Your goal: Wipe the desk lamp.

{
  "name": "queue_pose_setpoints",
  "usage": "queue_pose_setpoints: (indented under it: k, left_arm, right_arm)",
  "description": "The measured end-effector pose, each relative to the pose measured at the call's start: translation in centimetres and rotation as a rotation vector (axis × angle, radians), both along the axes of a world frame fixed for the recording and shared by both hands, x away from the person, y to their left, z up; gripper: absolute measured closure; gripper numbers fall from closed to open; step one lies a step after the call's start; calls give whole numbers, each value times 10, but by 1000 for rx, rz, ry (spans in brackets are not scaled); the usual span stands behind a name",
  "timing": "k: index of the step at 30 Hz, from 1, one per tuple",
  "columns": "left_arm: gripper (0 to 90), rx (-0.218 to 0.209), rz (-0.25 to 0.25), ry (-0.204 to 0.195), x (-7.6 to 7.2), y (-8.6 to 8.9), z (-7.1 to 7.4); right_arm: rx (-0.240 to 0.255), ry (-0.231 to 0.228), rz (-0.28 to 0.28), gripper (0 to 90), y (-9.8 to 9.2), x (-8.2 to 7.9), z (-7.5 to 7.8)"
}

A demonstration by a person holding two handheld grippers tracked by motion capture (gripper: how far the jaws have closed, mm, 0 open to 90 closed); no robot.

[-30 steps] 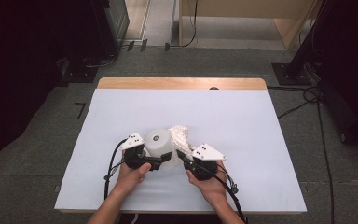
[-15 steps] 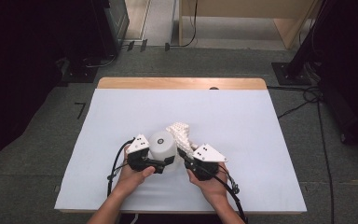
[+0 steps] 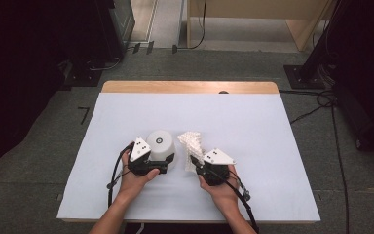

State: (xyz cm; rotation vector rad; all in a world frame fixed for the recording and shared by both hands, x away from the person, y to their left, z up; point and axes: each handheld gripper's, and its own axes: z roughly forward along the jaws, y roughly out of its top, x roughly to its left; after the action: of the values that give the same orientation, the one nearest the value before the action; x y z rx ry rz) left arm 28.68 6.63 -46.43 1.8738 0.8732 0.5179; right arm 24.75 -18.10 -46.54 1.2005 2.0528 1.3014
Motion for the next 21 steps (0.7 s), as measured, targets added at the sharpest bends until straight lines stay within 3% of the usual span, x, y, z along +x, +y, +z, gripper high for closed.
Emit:
queue_pose_setpoints:
  k: [5, 9, 12, 16, 19, 21]
  left_arm:
    - [85, 72, 12, -15, -2, -6, -9]
    - [84, 75, 9, -23, -3, -6, -10]
    - [83, 47, 32, -10, -4, -4, -12]
    - [82, 37, 97, 2, -8, -6, -11]
    - [72, 26, 186, 19, -14, -14, -10]
    - [72, 46, 248, 13, -17, -22, -10]
  right_arm:
    - [20, -9, -33, 775, -11, 2, 4]
    - [22, -9, -39, 775, -15, 3, 4]
    - [26, -8, -39, 774, -16, 3, 4]
    - [30, -8, -43, 774, -18, 4, 5]
    - [29, -11, -47, 774, -18, 4, 5]
    - [28, -10, -44, 774, -18, 5, 4]
